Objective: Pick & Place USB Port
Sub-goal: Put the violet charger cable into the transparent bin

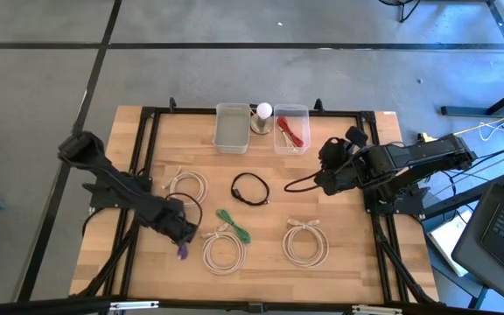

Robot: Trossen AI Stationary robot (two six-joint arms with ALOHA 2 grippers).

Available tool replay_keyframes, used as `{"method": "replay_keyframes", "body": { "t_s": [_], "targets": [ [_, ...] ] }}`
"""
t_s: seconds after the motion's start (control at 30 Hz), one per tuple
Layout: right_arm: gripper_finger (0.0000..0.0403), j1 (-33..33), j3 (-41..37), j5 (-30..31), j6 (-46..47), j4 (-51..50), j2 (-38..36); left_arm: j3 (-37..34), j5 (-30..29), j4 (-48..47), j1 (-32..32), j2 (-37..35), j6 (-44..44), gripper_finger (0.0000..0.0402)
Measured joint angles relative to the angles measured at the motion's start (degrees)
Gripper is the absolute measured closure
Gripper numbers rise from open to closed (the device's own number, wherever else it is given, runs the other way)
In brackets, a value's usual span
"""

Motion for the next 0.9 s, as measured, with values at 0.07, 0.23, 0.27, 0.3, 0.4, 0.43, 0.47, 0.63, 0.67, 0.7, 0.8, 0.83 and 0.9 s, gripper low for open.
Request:
{"method": "replay_keyframes", "body": {
  "t_s": [0.07, 0.23, 0.27, 0.3, 0.4, 0.43, 0.47, 0.63, 0.67, 0.7, 0.8, 0.83, 0.9],
  "targets": [
    [0.0249, 0.0, 0.0, 0.0, 0.0, 0.0, 0.0, 0.0, 0.0, 2.6, 0.0, 0.6, 1.4, 0.0217],
    [0.0249, 0.0, 0.0, 0.0, 0.0, 0.1, 0.0, 0.0, 1.1, 4.1, 0.0, -0.5, 4.1, 0.0219],
    [0.0249, 0.0, 0.0, 0.0, 0.1, 0.1, 0.0, 0.0, 1.5, 4.2, 0.0, -1.1, 4.4, 0.0219],
    [0.0249, 0.0, 0.0, 0.0, 0.2, 0.1, 0.0, 0.0, 1.6, 3.9, 0.0, -1.7, 4.5, 0.0219],
    [0.0249, 0.0, 0.0, 0.0, 0.3, 0.1, 0.0, 0.0, 0.4, 2.8, 0.0, -3.5, 3.5, 0.0222],
    [0.0249, 0.0, 0.0, 0.0, 0.3, 0.1, 0.0, 0.0, -0.5, 2.9, 0.0, -4.1, 3.3, 0.0223],
    [0.0249, 0.0, 0.0, 0.0, 0.3, 0.1, 0.0, 0.0, -1.2, 3.0, 0.0, -4.6, 3.2, 0.0223],
    [0.0249, 0.0, 0.0, 0.0, 0.4, 0.2, 0.0, 0.0, -4.7, 3.9, 0.0, -6.2, 4.6, 0.0226],
    [0.0249, 0.0, 0.0, 0.0, 0.4, 0.3, 0.0, 0.0, -5.0, 3.9, 0.0, -6.4, 4.7, 0.0226],
    [0.0249, 0.0, 0.0, 0.0, 0.4, 0.3, 0.0, 0.0, -5.2, 3.9, 0.0, -6.6, 5.0, 0.0226],
    [0.025, 0.0, 0.0, 0.0, 0.4, 0.3, 0.0, 0.0, -4.2, 4.7, 0.0, -6.9, 7.9, 0.0227],
    [0.025, 0.0, 0.0, 0.0, 0.4, 0.3, 0.0, 0.0, -3.4, 5.3, 0.1, -7.1, 10.1, 0.0227],
    [0.025, 0.0, 0.0, 0.0, 0.4, 0.3, 0.0, 0.0, -2.1, 6.1, 0.6, -7.7, 16.8, 0.0229]
  ]
}}
